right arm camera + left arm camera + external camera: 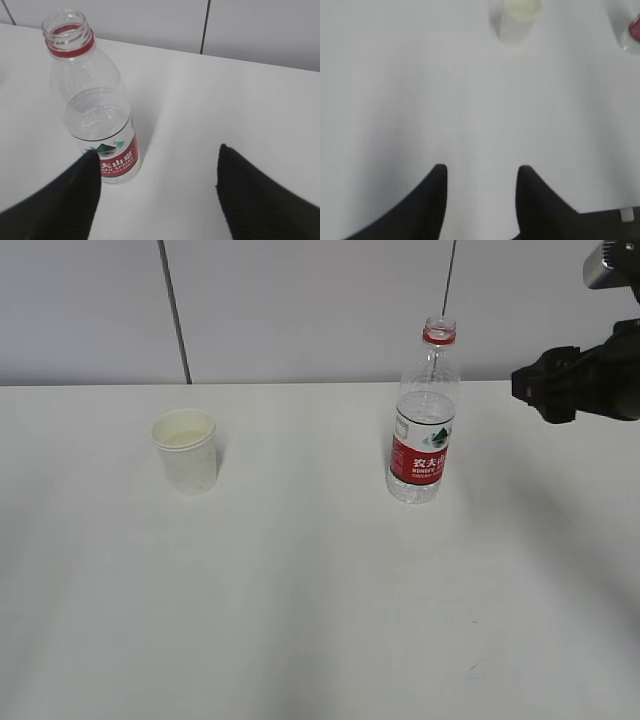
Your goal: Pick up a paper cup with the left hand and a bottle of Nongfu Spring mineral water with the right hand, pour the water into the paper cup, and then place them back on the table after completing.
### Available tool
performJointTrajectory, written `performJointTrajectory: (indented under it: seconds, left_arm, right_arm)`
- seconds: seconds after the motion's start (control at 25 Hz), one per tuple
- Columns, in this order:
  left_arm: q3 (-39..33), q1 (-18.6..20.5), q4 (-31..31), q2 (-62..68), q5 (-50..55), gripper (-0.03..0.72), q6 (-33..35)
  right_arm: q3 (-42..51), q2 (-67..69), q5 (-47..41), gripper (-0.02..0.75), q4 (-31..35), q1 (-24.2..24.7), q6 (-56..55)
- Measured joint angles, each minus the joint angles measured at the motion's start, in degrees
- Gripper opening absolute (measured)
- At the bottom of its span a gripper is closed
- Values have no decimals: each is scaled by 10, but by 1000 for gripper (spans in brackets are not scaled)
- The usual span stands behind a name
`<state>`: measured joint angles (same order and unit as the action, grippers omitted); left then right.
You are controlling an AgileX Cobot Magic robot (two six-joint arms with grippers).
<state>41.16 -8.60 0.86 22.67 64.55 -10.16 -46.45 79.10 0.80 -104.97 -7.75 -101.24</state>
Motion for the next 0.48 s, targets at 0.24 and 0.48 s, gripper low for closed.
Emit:
performJointTrajectory:
  seconds: [0.24,0.48]
  left_arm:
    - [-22,0,0,-145,3,290,8]
    - [-68,0,4,-227,18,290,13]
  right_arm:
    - [0,0,-1,535,0,0,0]
    - [0,0,-3,535,0,0,0]
